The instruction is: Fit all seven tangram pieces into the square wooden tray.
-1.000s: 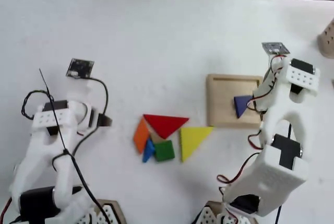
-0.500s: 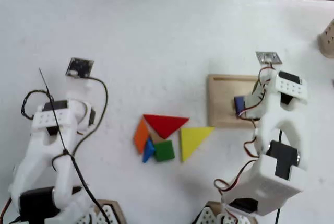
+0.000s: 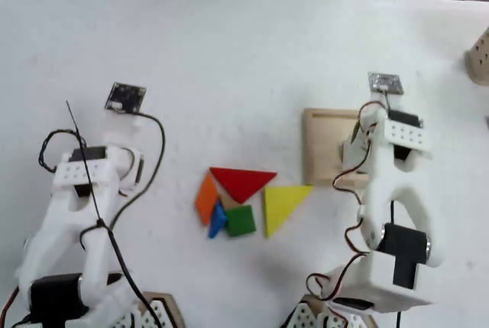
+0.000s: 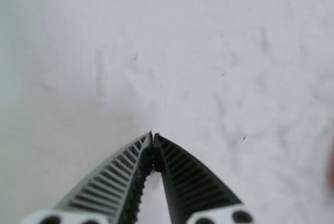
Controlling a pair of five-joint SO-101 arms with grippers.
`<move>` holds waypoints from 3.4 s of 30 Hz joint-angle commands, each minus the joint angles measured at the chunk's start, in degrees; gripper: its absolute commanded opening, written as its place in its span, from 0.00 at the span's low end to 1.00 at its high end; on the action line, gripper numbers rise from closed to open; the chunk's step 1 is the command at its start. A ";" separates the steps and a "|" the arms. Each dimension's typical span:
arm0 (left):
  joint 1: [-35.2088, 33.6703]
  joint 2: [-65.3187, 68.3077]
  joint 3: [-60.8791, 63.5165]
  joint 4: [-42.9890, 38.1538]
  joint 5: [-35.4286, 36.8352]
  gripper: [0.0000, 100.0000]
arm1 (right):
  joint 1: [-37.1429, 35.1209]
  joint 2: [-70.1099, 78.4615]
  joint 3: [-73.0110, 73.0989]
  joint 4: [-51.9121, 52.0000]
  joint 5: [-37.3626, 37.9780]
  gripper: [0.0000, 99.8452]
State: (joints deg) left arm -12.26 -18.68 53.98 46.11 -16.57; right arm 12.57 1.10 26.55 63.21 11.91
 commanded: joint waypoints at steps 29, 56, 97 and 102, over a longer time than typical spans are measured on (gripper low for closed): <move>4.26 -0.40 1.05 -3.96 0.62 0.02 | 4.70 2.59 7.03 -27.12 -3.87 0.02; -0.48 -0.31 1.32 -6.68 0.70 0.02 | -3.38 9.98 -4.04 -15.43 -4.31 0.02; -0.22 -0.31 1.05 -6.77 0.70 0.02 | -22.29 10.24 -5.98 -15.69 -17.41 0.02; -0.22 -0.31 1.14 -6.77 0.70 0.02 | -20.79 10.24 -5.98 -20.18 -17.05 0.02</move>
State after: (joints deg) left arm -12.00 -18.68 55.56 40.66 -16.57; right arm -8.35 12.44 22.15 46.51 -4.88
